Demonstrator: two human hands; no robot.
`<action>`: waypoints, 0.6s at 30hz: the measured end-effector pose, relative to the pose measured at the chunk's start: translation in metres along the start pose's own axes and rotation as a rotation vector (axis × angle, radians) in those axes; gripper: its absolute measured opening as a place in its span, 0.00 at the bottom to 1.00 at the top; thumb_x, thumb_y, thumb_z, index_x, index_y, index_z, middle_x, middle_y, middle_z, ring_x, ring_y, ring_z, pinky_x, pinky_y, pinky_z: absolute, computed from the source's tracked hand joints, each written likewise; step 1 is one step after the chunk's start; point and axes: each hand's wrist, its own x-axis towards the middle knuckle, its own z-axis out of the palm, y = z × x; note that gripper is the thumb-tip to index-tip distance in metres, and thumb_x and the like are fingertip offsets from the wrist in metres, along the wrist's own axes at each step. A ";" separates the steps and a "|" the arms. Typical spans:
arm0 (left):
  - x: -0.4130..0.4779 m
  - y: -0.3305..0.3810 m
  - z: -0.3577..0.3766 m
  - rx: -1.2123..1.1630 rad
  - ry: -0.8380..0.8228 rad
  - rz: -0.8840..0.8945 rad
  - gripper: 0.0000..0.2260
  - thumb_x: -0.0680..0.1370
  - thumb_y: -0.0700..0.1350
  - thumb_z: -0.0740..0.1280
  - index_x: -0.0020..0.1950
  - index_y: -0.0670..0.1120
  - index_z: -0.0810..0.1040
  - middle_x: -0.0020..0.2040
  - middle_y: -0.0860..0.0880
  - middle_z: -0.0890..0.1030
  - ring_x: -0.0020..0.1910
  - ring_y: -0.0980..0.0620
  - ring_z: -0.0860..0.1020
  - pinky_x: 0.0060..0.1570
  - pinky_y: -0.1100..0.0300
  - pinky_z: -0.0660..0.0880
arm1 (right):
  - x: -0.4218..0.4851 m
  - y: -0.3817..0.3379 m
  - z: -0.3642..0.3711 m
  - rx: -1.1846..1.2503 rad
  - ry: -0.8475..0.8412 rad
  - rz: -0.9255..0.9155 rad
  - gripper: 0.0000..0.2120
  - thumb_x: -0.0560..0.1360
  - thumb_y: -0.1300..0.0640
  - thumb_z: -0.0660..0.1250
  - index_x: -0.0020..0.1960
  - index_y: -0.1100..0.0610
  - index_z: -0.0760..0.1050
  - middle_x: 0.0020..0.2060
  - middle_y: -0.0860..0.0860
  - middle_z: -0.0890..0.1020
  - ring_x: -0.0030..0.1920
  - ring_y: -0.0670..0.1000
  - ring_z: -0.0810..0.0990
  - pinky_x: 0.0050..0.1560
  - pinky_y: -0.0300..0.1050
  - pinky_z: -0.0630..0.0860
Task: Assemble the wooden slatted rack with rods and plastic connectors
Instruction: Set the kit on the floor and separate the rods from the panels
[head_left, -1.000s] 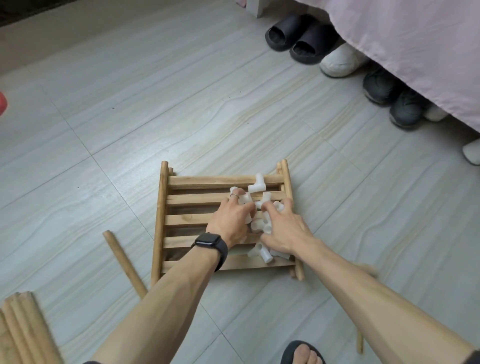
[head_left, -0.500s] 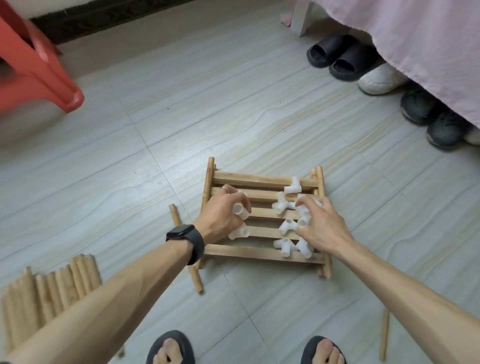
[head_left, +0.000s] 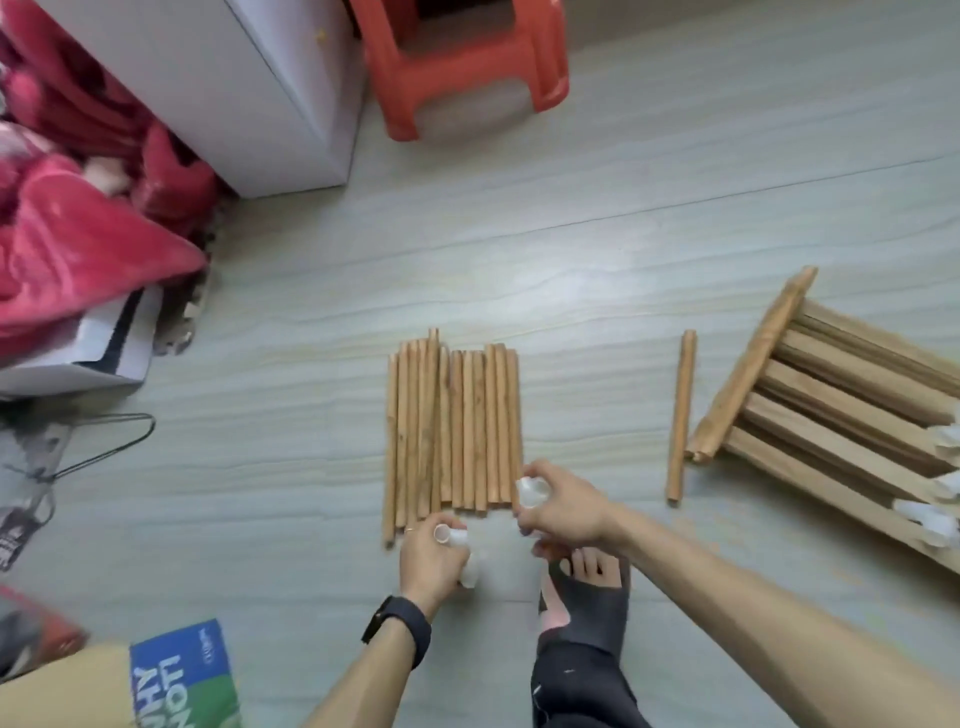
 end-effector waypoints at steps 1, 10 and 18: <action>0.002 -0.017 -0.002 0.008 0.029 -0.038 0.09 0.70 0.37 0.66 0.42 0.51 0.81 0.42 0.51 0.82 0.45 0.47 0.81 0.42 0.54 0.80 | 0.014 0.001 0.020 0.046 -0.035 0.026 0.30 0.74 0.66 0.67 0.72 0.51 0.64 0.46 0.59 0.80 0.32 0.55 0.82 0.35 0.46 0.79; -0.001 -0.058 0.000 0.116 0.060 -0.184 0.10 0.75 0.40 0.66 0.53 0.52 0.75 0.61 0.47 0.65 0.39 0.51 0.74 0.46 0.58 0.72 | 0.045 0.036 0.084 -0.010 -0.169 0.081 0.37 0.74 0.71 0.66 0.80 0.54 0.59 0.51 0.59 0.77 0.30 0.45 0.78 0.34 0.39 0.75; -0.005 -0.037 -0.025 0.217 0.119 -0.175 0.09 0.69 0.49 0.66 0.48 0.58 0.72 0.60 0.52 0.60 0.41 0.46 0.80 0.43 0.55 0.76 | 0.028 0.033 0.045 0.136 -0.177 0.105 0.25 0.77 0.72 0.58 0.71 0.56 0.73 0.64 0.57 0.73 0.37 0.52 0.85 0.39 0.43 0.82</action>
